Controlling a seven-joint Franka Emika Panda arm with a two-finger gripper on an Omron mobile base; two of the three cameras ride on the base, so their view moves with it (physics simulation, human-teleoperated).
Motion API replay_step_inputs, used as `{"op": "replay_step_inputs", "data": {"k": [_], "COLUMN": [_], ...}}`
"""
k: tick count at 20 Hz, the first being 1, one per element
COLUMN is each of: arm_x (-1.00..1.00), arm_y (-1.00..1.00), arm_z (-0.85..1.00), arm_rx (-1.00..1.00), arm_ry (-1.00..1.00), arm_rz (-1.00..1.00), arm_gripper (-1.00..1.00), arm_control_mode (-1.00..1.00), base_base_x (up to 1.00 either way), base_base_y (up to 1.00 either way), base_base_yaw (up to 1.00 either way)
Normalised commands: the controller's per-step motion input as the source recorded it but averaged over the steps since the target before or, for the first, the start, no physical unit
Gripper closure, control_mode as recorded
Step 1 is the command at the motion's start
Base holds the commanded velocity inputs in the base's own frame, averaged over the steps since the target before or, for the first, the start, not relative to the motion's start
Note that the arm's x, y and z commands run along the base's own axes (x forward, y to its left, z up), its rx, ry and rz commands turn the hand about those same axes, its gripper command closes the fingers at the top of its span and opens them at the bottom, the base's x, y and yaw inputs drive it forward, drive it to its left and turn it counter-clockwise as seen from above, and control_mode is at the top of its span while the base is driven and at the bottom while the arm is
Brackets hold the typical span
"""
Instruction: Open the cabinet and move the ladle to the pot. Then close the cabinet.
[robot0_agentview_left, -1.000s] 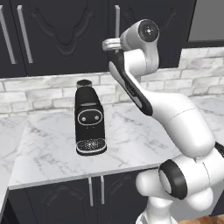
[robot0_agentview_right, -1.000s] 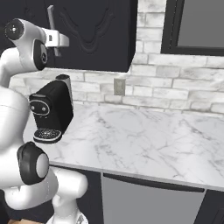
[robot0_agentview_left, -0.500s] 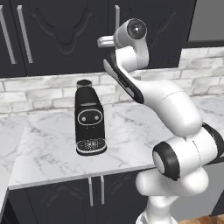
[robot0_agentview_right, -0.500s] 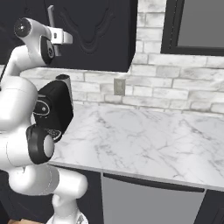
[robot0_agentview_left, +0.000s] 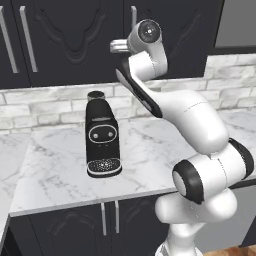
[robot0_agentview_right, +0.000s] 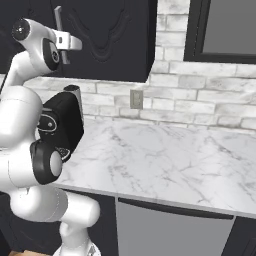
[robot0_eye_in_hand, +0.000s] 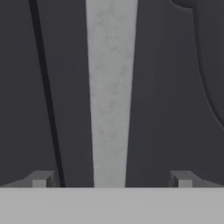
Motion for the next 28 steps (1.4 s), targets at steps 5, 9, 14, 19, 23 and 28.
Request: {"op": "replay_step_inputs", "data": {"k": [5, 9, 14, 19, 23, 28], "arm_x": [0.59, 0.71, 0.59, 0.01, -0.01, -0.06], "arm_y": [0.00, -0.06, -0.02, -0.28, -0.06, 0.00], "arm_z": [-0.39, -0.58, -0.36, -0.01, 0.30, 0.48], "arm_rx": [-0.04, -0.01, 0.00, 0.00, 0.00, 0.00], "arm_ry": [0.00, -0.03, -0.07, -0.18, -0.10, -0.01], "arm_rz": [-0.01, 0.00, 0.00, -0.04, -0.01, -0.01], "arm_gripper": [1.00, 1.00, 1.00, 1.00, 1.00, 1.00], "arm_control_mode": [-1.00, -1.00, -1.00, -1.00, -1.00, -1.00], "base_base_x": [0.00, 0.00, 0.00, 0.00, 0.00, 0.00], "base_base_y": [0.00, 0.00, 0.00, 0.00, 0.00, 0.00], "base_base_yaw": [0.00, 0.00, 0.00, 0.00, 0.00, 0.00]}}
